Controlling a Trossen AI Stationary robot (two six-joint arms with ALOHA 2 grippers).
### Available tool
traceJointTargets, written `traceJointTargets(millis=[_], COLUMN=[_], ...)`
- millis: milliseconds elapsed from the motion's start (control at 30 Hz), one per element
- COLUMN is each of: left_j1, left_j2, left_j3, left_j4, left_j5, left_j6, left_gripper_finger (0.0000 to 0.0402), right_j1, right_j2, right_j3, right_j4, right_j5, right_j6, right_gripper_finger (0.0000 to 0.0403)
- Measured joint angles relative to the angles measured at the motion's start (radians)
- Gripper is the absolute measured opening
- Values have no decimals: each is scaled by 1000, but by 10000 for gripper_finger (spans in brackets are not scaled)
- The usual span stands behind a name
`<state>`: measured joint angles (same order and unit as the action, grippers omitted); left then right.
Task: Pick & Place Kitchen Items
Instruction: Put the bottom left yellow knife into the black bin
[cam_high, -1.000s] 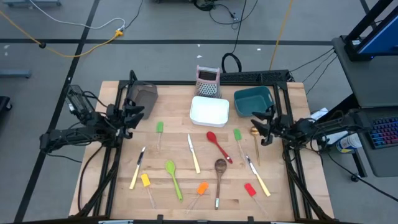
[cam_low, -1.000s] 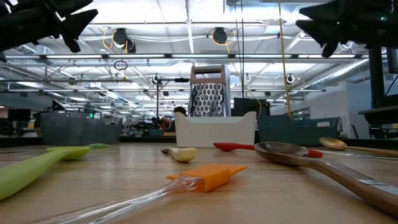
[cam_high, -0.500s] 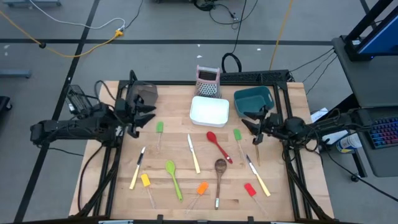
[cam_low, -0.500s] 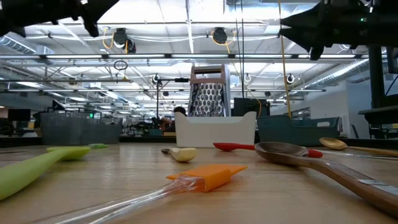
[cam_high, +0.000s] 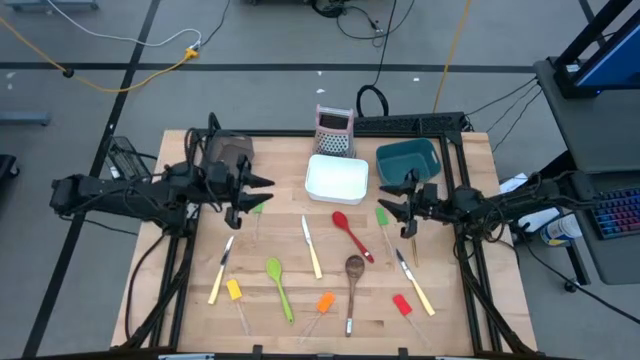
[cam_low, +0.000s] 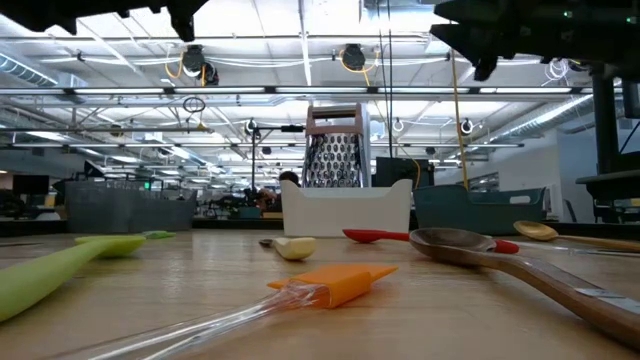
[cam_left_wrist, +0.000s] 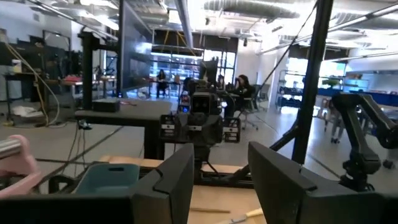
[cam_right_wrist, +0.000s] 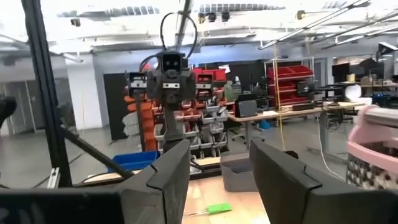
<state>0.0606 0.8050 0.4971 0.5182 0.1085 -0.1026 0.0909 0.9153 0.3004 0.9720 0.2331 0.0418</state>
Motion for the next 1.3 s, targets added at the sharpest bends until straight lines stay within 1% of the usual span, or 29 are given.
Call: traceJointTargets(millis=[100, 200, 233, 333, 467, 667, 767, 900, 1000, 1067, 1300], left_j1=[-25, -60, -73, -110, -157, -221, -255, -289, -300, -305, -306], left_j2=[31, 57, 67, 92, 115, 138, 167, 222, 271, 303, 446], left_j3=[29, 71, 87, 131, 177, 186, 186, 186, 186, 186, 186], left_j4=[-19, -101, -128, -215, -297, -417, -489, -570, -635, -647, -586], left_j5=[-3, -12, -27, -77, -165, -285, -334, -403, -408, -409, -422], left_j6=[0, 4, 5, 46, 58, -35, -116, -246, -368, -407, -498], left_gripper_finger=[154, 154, 154, 154, 154, 154, 154, 154, 154, 154, 154], right_j1=[1, 0, 0, 0, 0, 2, 2, 2, 2, 2, 2], right_j2=[40, 75, 85, 108, 120, 143, 159, 181, 191, 193, 193], right_j3=[47, 92, 107, 136, 148, 148, 147, 147, 147, 147, 147], right_j4=[-53, -115, -136, -165, -163, -202, -217, -214, -214, -216, -214], right_j5=[-4, -4, -10, -71, -81, -79, -79, -79, -79, -78, -78], right_j6=[-3, -5, -5, -5, -12, 24, 25, 25, 25, 25, 25], right_gripper_finger=[160, 160, 160, 164, 193, 237, 246, 245, 240, 239, 238])
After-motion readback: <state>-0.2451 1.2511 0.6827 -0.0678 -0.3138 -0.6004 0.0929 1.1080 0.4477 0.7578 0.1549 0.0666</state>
